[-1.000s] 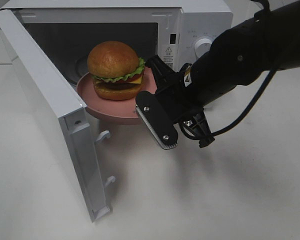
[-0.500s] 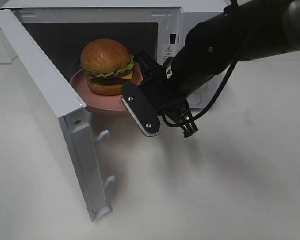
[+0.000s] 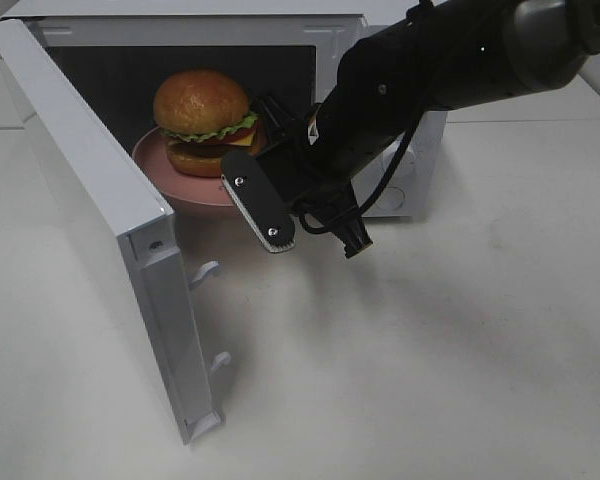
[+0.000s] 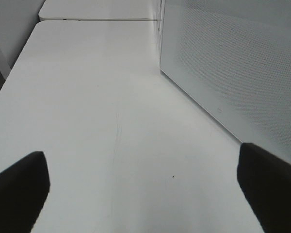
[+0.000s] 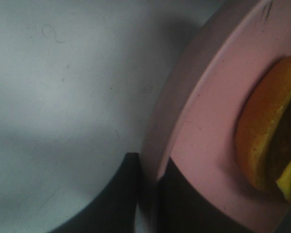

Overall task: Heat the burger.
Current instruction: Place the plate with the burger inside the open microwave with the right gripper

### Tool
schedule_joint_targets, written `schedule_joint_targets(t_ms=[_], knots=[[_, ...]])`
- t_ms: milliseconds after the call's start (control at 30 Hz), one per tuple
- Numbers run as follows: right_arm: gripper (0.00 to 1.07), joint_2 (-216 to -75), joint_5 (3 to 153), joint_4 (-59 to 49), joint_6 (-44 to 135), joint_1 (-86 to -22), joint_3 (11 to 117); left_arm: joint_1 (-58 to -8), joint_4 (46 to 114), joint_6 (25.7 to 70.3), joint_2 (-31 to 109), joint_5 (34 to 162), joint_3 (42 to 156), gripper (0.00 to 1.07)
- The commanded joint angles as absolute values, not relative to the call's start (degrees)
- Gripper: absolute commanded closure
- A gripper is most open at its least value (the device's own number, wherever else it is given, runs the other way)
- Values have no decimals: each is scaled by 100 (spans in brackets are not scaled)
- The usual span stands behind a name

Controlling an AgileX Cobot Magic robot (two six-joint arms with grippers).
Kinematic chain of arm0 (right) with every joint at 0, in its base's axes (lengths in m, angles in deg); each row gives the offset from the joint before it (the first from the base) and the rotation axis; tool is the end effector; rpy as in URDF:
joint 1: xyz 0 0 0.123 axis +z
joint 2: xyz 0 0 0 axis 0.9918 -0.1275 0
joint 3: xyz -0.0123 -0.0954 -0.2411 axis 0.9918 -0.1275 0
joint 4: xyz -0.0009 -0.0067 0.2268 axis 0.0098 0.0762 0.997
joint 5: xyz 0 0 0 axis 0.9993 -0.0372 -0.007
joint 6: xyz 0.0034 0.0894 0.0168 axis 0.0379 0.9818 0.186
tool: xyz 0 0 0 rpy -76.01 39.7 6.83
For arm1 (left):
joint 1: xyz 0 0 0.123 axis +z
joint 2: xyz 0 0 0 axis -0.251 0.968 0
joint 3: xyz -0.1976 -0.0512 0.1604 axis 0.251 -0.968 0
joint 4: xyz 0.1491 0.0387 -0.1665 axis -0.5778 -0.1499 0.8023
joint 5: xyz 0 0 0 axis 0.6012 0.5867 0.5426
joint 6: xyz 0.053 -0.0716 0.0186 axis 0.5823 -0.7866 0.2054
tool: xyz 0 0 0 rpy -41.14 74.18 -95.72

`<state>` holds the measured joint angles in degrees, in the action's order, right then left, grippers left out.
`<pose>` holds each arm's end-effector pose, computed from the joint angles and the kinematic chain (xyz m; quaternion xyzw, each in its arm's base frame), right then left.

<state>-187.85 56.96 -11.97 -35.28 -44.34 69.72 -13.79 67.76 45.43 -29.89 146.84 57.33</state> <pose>0.3074 0.2390 0.1776 -0.8495 0.4038 -0.1672 0.2955 -0.0014 -0.0033 0.2661 0.0040 0.8481 -0.0119 0.5297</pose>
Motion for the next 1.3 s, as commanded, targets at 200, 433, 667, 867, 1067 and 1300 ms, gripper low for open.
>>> schedule_joint_targets(t_ms=[200,433,667,867,1067,1300], knots=[[105,-19111,5908,-1564,-2852,-4417,7620,-1402,6770,4538,-3110,14650,5721,1],[105,-19524,5598,-1564,-2801,-4417,8307,-1402,6770,4538,-3110,14650,5721,1],[105,-19822,5489,-1564,-2640,-4417,8737,-1402,6770,4538,-3110,14650,5721,1],[105,-20131,5438,-1564,-2629,-4417,9138,-1402,6770,4538,-3110,14650,5721,1],[105,-20412,5357,-1747,-2371,-4417,9545,-1402,6770,4538,-3110,14650,5721,1],[105,-20704,5329,-2125,-1896,-4417,10015,-1402,6770,4538,-3110,14650,5721,1]])
